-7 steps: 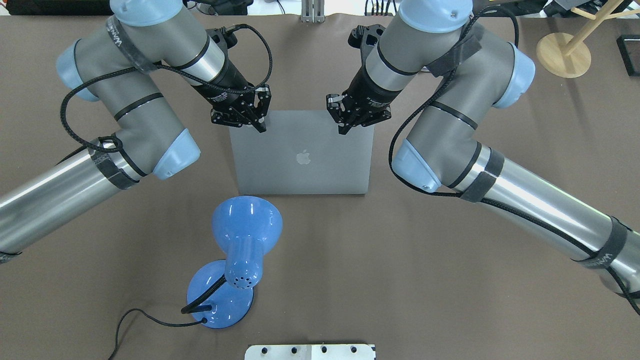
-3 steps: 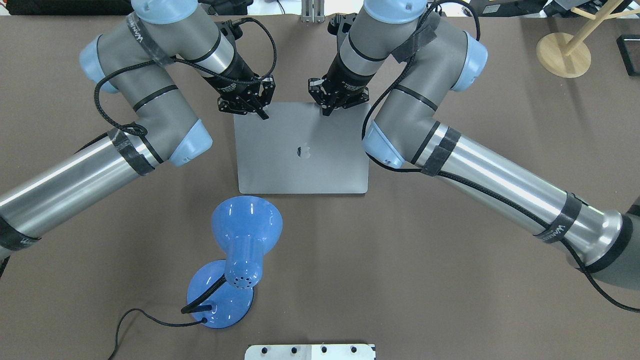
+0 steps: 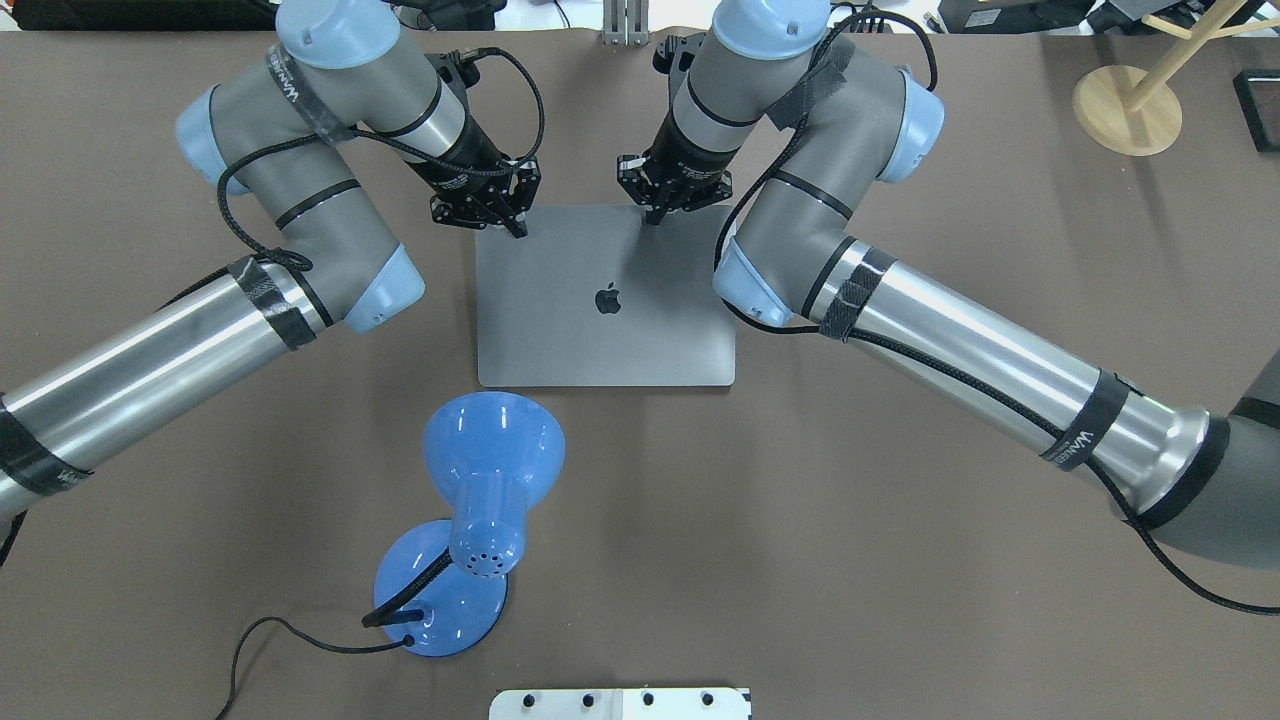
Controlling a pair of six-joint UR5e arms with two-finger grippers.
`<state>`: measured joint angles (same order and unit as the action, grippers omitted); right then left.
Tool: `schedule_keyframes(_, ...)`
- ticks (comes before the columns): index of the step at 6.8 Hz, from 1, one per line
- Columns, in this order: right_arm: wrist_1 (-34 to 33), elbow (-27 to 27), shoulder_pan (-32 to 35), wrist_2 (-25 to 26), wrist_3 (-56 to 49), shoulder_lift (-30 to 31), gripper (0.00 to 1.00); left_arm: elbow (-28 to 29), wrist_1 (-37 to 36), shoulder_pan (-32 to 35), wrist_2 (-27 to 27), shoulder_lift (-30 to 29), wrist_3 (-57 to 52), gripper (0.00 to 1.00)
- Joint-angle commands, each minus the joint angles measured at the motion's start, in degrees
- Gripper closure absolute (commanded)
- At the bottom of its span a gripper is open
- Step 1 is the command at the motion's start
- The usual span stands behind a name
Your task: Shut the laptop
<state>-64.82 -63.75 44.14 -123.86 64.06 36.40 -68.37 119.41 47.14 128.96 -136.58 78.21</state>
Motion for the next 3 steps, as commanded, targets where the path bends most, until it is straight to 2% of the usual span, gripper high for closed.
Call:
schedule_keyframes(1,5.04,5.54,-1.50,2.46,-0.07,-0.10,1.00,4.37,2.05,-0.82,-2.57,-1.14,-0.78,1.00)
schedule_keyframes(3,5.93,7.06,-2.74,4.24,0.02,-0.10,1.00,5.00,2.49,-2.57,-5.38,-1.14,-0.78,1.00)
